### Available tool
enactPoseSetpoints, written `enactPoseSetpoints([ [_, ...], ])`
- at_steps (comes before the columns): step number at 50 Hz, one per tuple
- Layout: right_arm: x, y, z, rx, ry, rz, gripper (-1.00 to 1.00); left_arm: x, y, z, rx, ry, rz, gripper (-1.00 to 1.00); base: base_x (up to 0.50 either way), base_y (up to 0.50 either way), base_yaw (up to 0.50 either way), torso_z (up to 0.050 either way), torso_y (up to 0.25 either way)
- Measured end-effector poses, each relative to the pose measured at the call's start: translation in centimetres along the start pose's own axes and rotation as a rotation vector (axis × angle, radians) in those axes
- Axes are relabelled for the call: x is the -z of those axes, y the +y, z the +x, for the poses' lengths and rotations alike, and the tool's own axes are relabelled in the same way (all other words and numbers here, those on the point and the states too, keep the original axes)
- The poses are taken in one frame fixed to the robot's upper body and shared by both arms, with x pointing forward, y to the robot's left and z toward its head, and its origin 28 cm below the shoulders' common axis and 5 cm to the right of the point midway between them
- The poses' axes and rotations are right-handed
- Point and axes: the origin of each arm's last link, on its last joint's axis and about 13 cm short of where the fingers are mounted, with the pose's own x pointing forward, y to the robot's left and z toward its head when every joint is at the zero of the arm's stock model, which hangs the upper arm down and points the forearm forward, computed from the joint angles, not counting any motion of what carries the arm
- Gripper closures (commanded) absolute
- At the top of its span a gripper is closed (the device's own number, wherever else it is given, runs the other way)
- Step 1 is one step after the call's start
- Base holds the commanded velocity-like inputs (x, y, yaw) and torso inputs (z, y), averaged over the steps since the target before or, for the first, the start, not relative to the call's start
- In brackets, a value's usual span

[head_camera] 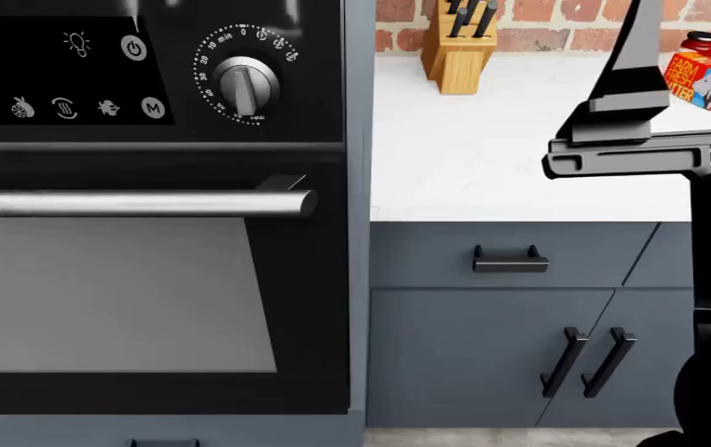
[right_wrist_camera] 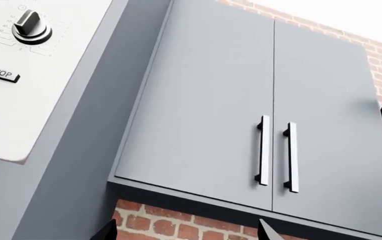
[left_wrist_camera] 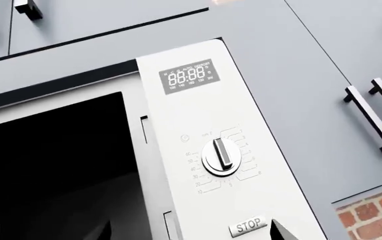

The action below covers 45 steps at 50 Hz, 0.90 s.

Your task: Open the microwave door

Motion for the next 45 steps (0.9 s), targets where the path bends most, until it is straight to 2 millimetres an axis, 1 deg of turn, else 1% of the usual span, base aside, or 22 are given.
enactPoseSetpoints([
  [7,0.0,0.0,0.0,-0.001,-0.002,0.000,-1.00,-0.5,-0.6,-0.8,0.009,-0.023,-0.020,-1.00,0.00,0.00,0.00,0.000,0.000],
  [15,0.0,0.0,0.0,-0.001,-0.003,0.000,-1.00,-0.3,-1.9,-0.2,-0.015,-0.046,-0.063,-1.00,0.00,0.00,0.00,0.000,0.000],
  [23,0.0,-0.1,0.0,0.001,-0.004,0.000,-1.00,0.2,-3.1,1.2,-0.085,-0.054,-0.113,-1.00,0.00,0.00,0.00,0.000,0.000],
  [30,0.0,-0.2,0.0,0.003,-0.006,0.001,-1.00,0.8,-3.5,2.7,-0.200,-0.052,-0.135,-1.00,0.00,0.00,0.00,0.000,0.000],
  [37,0.0,-0.3,0.0,0.002,-0.008,0.000,-1.00,1.3,-3.3,4.4,-0.338,-0.057,-0.144,-1.00,0.00,0.00,0.00,0.000,0.000],
  [45,-0.1,-0.3,0.1,-0.002,-0.009,0.000,-1.00,1.8,-2.1,6.0,-0.477,-0.060,-0.140,-1.00,0.00,0.00,0.00,0.000,0.000],
])
